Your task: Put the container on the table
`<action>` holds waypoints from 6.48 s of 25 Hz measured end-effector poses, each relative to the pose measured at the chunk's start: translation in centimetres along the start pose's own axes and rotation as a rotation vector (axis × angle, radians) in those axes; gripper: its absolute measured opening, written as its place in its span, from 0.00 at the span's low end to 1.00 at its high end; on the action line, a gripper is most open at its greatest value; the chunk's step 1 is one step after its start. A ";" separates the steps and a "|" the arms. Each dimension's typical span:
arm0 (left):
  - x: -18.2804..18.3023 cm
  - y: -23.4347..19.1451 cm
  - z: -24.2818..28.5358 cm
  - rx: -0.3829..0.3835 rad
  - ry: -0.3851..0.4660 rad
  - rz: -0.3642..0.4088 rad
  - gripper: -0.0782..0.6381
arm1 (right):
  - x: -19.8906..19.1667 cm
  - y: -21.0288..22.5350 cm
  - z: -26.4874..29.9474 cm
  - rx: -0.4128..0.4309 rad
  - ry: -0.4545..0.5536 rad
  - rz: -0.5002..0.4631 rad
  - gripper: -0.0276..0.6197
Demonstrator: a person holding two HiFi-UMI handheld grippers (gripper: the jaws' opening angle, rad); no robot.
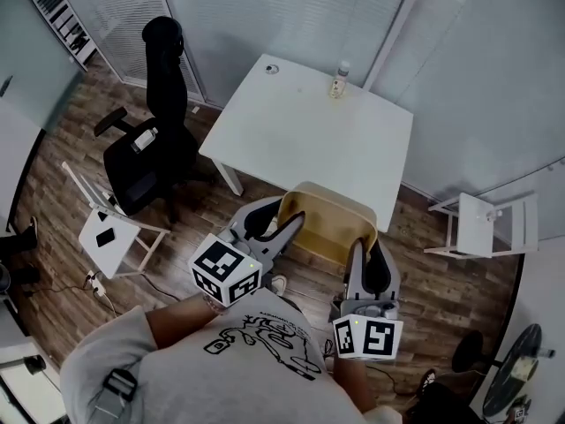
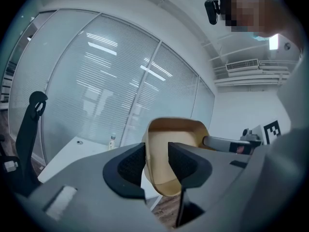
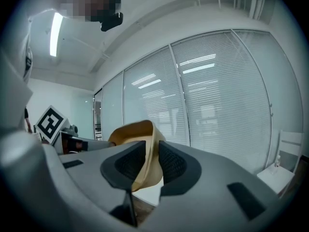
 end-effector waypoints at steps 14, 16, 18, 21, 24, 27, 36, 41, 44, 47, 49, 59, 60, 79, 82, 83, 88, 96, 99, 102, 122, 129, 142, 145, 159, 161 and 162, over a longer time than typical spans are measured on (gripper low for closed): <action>5.1 -12.9 8.6 -0.008 0.026 -0.016 0.31 | 1.1 0.8 16.4 -0.001 -0.017 -0.042 0.16; 6.3 -15.0 9.8 -0.012 0.025 -0.014 0.31 | 1.5 0.8 19.2 -0.004 -0.018 -0.044 0.16; 7.4 -17.2 11.0 -0.015 0.025 -0.012 0.31 | 1.9 0.7 21.8 -0.005 -0.020 -0.048 0.16; 8.7 -20.2 12.8 -0.018 0.028 -0.013 0.31 | 2.3 0.6 25.5 -0.007 -0.022 -0.054 0.16; 10.0 -22.6 14.1 -0.021 0.036 -0.015 0.31 | 2.6 0.4 28.4 -0.012 -0.025 -0.058 0.16; 10.9 -24.7 15.0 -0.023 0.041 -0.015 0.31 | 2.7 0.2 30.9 -0.014 -0.025 -0.058 0.16; 11.8 -28.2 17.0 -0.032 0.030 -0.028 0.31 | 2.6 0.1 35.1 -0.029 -0.035 -0.052 0.16; 11.8 -28.4 17.9 -0.037 0.031 -0.035 0.31 | 2.4 0.8 35.5 -0.035 -0.039 -0.055 0.16; 11.9 -28.0 18.4 -0.035 0.034 -0.030 0.31 | 2.6 1.4 35.5 -0.033 -0.033 -0.053 0.16; 12.1 -27.2 19.0 -0.029 0.037 -0.023 0.31 | 2.9 2.4 35.3 -0.028 -0.023 -0.048 0.16; 12.3 -26.4 19.4 -0.025 0.041 -0.017 0.31 | 3.2 3.1 35.0 -0.024 -0.019 -0.046 0.16; 12.4 -23.5 22.4 -0.021 0.044 0.001 0.31 | 3.7 7.1 33.9 -0.017 -0.020 -0.044 0.16; 12.3 -23.3 22.7 -0.021 0.041 0.001 0.31 | 3.7 7.4 33.9 -0.016 -0.020 -0.042 0.16; 6.4 -26.6 27.0 0.007 -0.130 -0.065 0.31 | -3.7 10.6 37.1 -0.008 -0.195 0.066 0.16; 5.0 -27.5 27.7 0.014 -0.163 -0.072 0.31 | -5.7 11.1 37.9 -0.007 -0.244 0.088 0.16; 4.5 -27.8 28.0 0.016 -0.178 -0.076 0.31 | -6.3 11.2 38.1 -0.007 -0.259 0.095 0.16; 1.7 -29.1 28.9 0.030 -0.247 -0.109 0.31 | -9.4 11.8 39.3 -0.004 -0.331 0.107 0.16; -3.3 -31.4 30.1 0.050 -0.342 -0.138 0.31 | -14.8 12.3 40.7 -0.006 -0.432 0.125 0.16; -5.2 -32.2 30.4 0.059 -0.371 -0.161 0.31 | -16.6 12.4 41.3 -0.006 -0.465 0.122 0.16; -6.9 -33.1 30.8 0.065 -0.401 -0.171 0.31 | -18.2 12.5 41.8 -0.005 -0.495 0.118 0.16; -16.3 -37.0 32.6 0.106 -0.528 -0.283 0.31 | -28.6 13.5 43.5 -0.023 -0.624 0.195 0.16; -18.9 -37.9 33.1 0.110 -0.579 -0.289 0.31 | -31.9 13.5 44.0 -0.014 -0.684 0.181 0.16; -22.8 -38.7 33.9 0.111 -0.657 -0.315 0.31 | -35.9 14.1 43.8 -0.036 -0.793 0.197 0.16; -23.3 -38.9 34.0 0.111 -0.667 -0.328 0.31 | -36.5 14.1 43.6 -0.036 -0.808 0.203 0.16; -24.3 -39.8 33.9 0.128 -0.668 -0.384 0.31 | -37.8 14.0 43.8 -0.030 -0.838 0.246 0.16; -23.9 -40.1 33.6 0.146 -0.649 -0.386 0.31 | -37.4 14.3 43.7 -0.044 -0.827 0.246 0.16; -23.6 -40.3 33.5 0.154 -0.639 -0.383 0.31 | -37.1 14.5 43.7 -0.051 -0.821 0.240 0.16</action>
Point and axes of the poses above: the fingertips, and each gripper's own axes: z forward along the fingers, y to its right, x out of its top, the point moved 4 cm from there along -z, backward along the fingers, and after that the axes turned 5 degrees about -x, right-handed, at the moved point
